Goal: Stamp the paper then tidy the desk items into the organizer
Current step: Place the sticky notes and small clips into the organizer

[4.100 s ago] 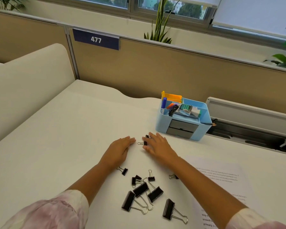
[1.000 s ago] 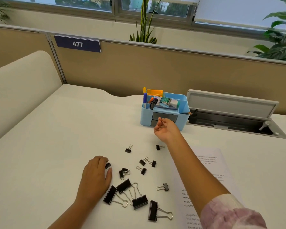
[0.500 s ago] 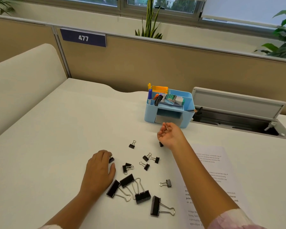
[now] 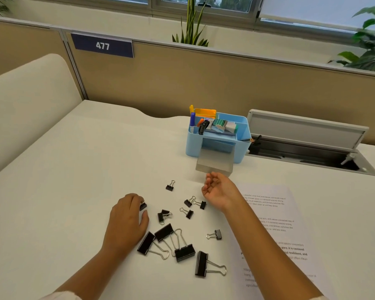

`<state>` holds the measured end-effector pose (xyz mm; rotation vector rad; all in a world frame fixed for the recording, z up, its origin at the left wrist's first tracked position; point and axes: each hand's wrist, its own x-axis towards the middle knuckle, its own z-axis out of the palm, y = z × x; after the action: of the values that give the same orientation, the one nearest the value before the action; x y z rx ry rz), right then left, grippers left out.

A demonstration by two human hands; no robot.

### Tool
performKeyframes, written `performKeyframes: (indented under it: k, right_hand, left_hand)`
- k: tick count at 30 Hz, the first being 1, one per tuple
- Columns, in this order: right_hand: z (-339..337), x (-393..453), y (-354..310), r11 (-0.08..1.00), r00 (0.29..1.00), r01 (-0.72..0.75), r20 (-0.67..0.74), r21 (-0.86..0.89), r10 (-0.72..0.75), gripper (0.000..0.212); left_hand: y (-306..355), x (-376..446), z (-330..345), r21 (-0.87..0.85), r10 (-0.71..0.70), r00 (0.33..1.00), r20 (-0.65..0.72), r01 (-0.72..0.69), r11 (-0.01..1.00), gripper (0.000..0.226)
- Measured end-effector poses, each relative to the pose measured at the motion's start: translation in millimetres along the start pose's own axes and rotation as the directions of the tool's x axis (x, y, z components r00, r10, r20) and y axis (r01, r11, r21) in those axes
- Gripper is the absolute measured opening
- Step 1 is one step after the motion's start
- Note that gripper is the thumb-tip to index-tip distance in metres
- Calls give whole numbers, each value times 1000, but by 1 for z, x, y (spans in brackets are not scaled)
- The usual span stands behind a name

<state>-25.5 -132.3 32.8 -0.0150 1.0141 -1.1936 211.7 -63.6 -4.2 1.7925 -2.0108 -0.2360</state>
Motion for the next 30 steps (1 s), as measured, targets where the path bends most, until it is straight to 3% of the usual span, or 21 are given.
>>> performKeyframes:
  k: [7,12,14,16,17,19,21,22,25,30]
  right_hand:
    - [8,5,-14,999,999,32,-22,-16,-32,9]
    - [7,4,-14,996,998,29,-52,-87,-34,15]
    - [3,5,-10,989,998,33,-51,-144,-41,12]
    - [-1,6,-7,947,994,81,-43,-310,-99,8]
    - [-4,6,-6,872,985,134,-34,-470,-169,8]
    - [-12,8,-5,513,922,249,39,-822,-384,17]
    - [-20,11,-7,126,818,336,224,-933,-530,22]
    - [-23,13,-8,6,792,347,289,-938,-538,24]
    - [-27,16,-9,-203,819,318,376,-926,-433,30]
    - [-31,19,-1,-392,812,310,456,-866,-365,34]
  left_hand:
    - [-1,0,0,5,13,1000,-6,-13,1000,40]
    - [-1,-1,1,15,18,999,-35,-18,1000,39]
    - [-1,-1,1,36,7,999,-38,-5,999,40]
    - [-1,-1,1,52,-9,999,-43,11,999,42]
    - [-1,0,1,59,-19,999,-47,22,998,42]
    - [-1,0,1,72,-35,998,-50,38,997,42]
    - [0,0,1,79,-36,998,-47,40,996,42]
    - [0,0,1,79,-32,998,-48,36,996,42]
    - [-2,0,3,71,-12,999,-52,16,997,36]
    - [-4,0,7,41,12,997,-70,-9,999,19]
